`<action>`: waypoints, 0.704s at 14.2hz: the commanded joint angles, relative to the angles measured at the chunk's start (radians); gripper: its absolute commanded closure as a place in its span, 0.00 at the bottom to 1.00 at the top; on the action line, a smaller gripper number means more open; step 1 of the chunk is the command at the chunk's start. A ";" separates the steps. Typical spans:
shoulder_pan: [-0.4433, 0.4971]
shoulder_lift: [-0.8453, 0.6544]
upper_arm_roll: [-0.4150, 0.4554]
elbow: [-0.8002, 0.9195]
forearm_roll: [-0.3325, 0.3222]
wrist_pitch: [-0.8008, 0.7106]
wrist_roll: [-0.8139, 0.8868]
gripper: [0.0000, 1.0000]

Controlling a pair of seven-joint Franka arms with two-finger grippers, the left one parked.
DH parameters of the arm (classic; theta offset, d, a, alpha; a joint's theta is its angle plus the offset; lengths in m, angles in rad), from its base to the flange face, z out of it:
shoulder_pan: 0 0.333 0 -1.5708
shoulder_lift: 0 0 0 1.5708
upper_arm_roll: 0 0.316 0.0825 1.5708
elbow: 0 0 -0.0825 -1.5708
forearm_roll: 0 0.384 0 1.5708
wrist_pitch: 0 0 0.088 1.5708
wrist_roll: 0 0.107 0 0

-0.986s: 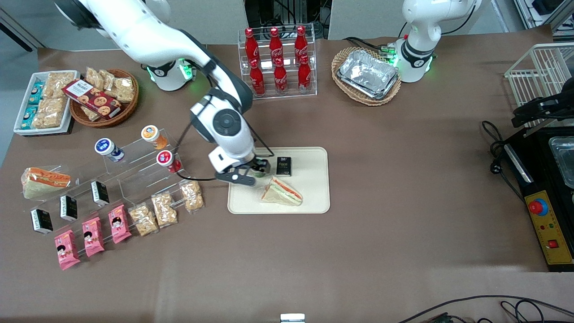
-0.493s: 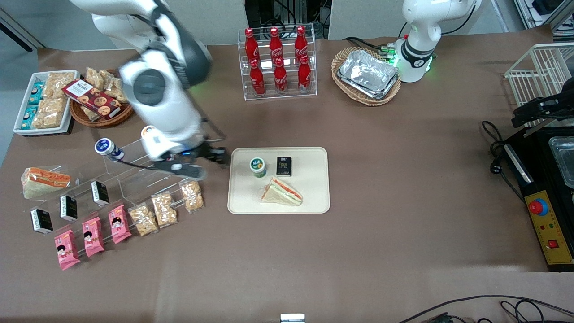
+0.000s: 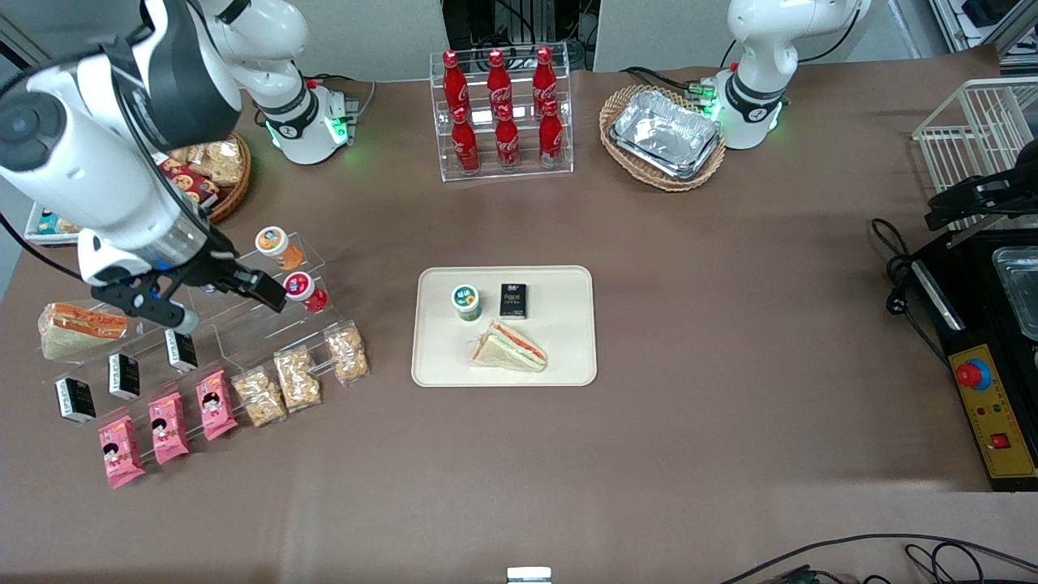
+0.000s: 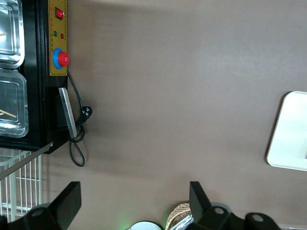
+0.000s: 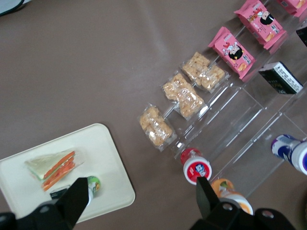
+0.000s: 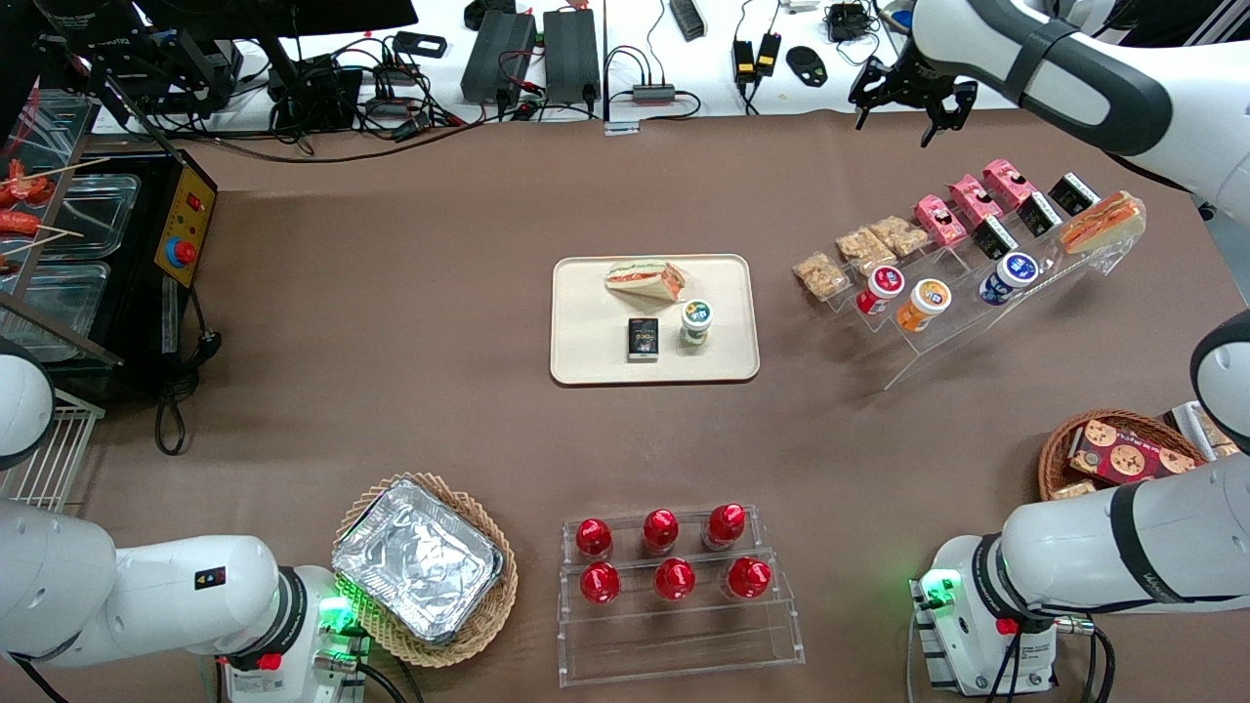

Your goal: Place green gum on tray

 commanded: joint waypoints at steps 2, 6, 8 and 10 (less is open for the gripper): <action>0.003 -0.049 -0.042 -0.012 0.043 -0.061 -0.001 0.00; 0.003 -0.067 -0.164 -0.019 0.053 -0.071 -0.161 0.00; 0.004 -0.078 -0.229 -0.021 0.055 -0.085 -0.290 0.00; 0.018 -0.090 -0.319 -0.019 0.055 -0.104 -0.431 0.00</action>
